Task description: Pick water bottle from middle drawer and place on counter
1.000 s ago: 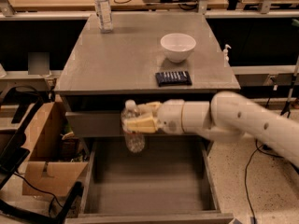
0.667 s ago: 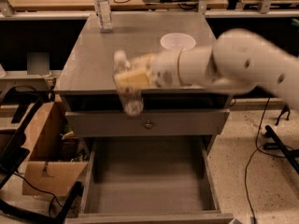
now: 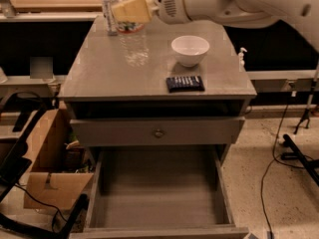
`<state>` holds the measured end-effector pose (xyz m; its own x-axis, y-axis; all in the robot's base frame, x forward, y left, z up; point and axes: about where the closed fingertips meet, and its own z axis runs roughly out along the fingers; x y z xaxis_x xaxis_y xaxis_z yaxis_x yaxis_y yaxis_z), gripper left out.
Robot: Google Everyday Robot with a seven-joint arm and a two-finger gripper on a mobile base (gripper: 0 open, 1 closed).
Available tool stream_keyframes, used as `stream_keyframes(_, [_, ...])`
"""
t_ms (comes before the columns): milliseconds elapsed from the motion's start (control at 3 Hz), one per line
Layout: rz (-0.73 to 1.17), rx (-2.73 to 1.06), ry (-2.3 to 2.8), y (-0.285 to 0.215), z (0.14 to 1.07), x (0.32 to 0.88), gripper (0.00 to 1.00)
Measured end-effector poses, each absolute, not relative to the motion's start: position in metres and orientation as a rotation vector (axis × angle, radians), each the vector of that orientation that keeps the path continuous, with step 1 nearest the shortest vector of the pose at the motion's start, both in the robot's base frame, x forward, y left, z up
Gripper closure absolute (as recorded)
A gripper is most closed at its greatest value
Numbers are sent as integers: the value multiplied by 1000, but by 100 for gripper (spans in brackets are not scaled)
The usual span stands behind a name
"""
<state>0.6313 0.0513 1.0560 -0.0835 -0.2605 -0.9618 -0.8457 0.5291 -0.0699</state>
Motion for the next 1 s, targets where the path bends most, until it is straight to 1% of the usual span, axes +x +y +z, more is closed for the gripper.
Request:
stream_keyframes(333, [688,-918,1631,71,1049,673,100])
stream_keyframes(667, [769,-911,1656,102,1016,720,100])
stream_keyframes(1000, [826,-931,1672,130,979,757,100])
